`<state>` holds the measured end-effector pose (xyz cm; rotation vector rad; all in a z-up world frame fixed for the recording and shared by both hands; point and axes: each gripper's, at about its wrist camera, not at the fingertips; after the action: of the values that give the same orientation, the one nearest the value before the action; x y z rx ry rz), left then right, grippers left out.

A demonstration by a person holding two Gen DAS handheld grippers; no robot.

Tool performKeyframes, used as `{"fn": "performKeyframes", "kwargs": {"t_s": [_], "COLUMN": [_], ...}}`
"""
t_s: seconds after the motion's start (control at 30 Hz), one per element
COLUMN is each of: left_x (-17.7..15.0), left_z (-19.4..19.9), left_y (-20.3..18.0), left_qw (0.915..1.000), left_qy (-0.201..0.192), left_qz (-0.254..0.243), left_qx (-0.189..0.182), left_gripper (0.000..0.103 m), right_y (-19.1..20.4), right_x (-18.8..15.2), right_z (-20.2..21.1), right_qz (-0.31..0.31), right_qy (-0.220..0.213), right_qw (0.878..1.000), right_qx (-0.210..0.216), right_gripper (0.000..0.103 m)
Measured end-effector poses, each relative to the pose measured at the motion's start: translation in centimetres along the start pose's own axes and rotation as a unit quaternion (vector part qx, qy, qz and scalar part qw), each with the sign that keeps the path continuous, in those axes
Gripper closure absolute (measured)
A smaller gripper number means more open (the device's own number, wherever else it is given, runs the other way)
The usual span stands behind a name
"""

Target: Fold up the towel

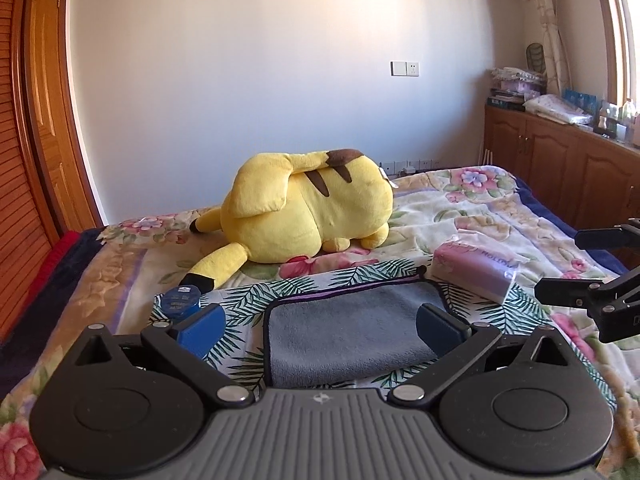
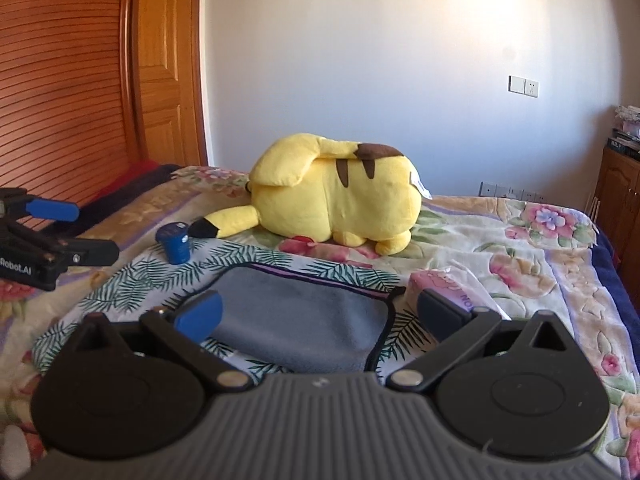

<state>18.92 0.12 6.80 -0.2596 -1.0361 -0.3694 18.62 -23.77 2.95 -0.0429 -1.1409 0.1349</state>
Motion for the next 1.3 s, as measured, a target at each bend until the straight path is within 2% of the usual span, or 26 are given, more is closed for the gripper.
{"fn": "performKeyframes", "kwargs": {"t_s": [0.43,0.57,1.0,1.3], "left_x": [-0.6,-1.1,-3.6,-6.1], "left_z": [6.4,7.3,10.2,10.9], "left_y": [-2.7,-3.3,-5.7,-6.5], "left_qw": [0.9998,0.9999,0.9997,0.9998], "left_qy": [-0.019,-0.008,-0.024,-0.013], "left_qz": [0.002,-0.004,0.007,0.017], "left_qx": [0.003,0.006,0.003,-0.003], "left_gripper": [0.016,0.016,0.016,0.016], "right_y": [0.1,0.0,0.0,0.9], "right_x": [-0.2,-0.4,-0.9,-3.1], "right_z": [5.6,7.1,10.6,11.7], "right_qz": [-0.022,-0.023,-0.035,-0.037], "right_qy": [-0.004,-0.008,-0.023,-0.015], "right_qw": [1.0,1.0,0.999,0.999], "right_qx": [-0.011,-0.018,-0.032,-0.028], "right_gripper": [0.0,0.0,0.0,0.0]}}
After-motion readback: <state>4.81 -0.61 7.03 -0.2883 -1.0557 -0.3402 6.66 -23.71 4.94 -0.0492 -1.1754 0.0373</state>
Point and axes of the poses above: each gripper's, at about its wrist camera, not at the fingertips, and z roughly against the way its jaws point, y to its left, x to its top, and after that the axes turned 15 degrees about -x, right-handed
